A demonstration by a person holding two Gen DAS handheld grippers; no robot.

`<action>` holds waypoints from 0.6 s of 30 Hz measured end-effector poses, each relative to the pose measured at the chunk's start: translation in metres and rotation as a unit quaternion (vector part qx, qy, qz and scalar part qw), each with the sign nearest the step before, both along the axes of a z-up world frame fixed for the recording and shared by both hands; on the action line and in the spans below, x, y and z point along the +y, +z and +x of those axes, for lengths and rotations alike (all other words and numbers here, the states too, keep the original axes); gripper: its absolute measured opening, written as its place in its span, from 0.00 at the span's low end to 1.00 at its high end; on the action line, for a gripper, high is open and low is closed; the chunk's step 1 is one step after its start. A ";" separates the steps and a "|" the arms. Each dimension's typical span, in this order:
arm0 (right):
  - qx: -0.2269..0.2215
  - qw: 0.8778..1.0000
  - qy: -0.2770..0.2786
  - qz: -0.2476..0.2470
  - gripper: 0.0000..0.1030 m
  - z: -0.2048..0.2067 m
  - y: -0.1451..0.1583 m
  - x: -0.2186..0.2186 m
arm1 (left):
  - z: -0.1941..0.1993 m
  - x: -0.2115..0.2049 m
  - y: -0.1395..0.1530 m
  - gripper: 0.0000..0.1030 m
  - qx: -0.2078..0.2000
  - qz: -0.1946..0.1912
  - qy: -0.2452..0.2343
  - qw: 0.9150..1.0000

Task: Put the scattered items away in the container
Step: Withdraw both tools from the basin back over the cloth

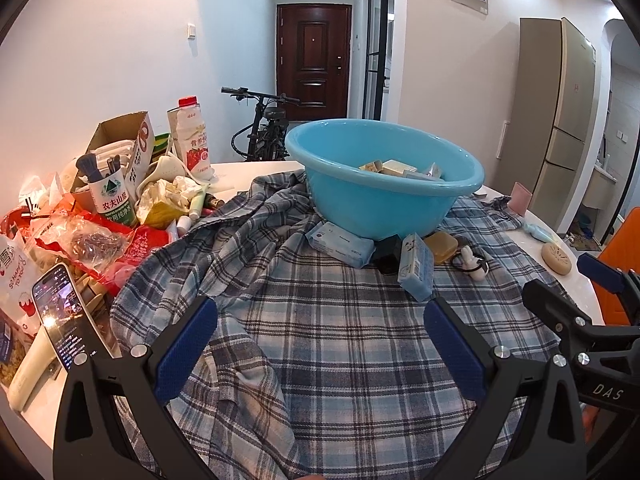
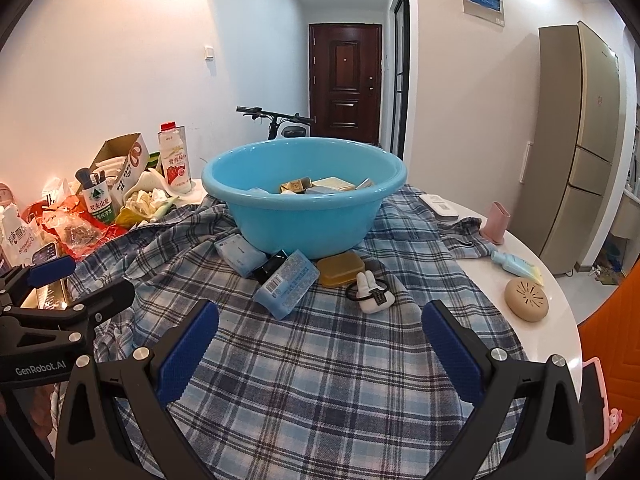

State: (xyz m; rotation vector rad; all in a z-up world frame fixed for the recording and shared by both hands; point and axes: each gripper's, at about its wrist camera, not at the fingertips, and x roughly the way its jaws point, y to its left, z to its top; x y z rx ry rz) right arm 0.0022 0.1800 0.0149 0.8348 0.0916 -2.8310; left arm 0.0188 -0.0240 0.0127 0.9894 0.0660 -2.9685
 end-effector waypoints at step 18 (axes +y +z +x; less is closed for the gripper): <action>0.002 1.000 -0.005 0.000 1.00 0.001 0.002 0.001 | 0.002 0.003 0.001 1.00 0.004 0.000 -0.003 1.000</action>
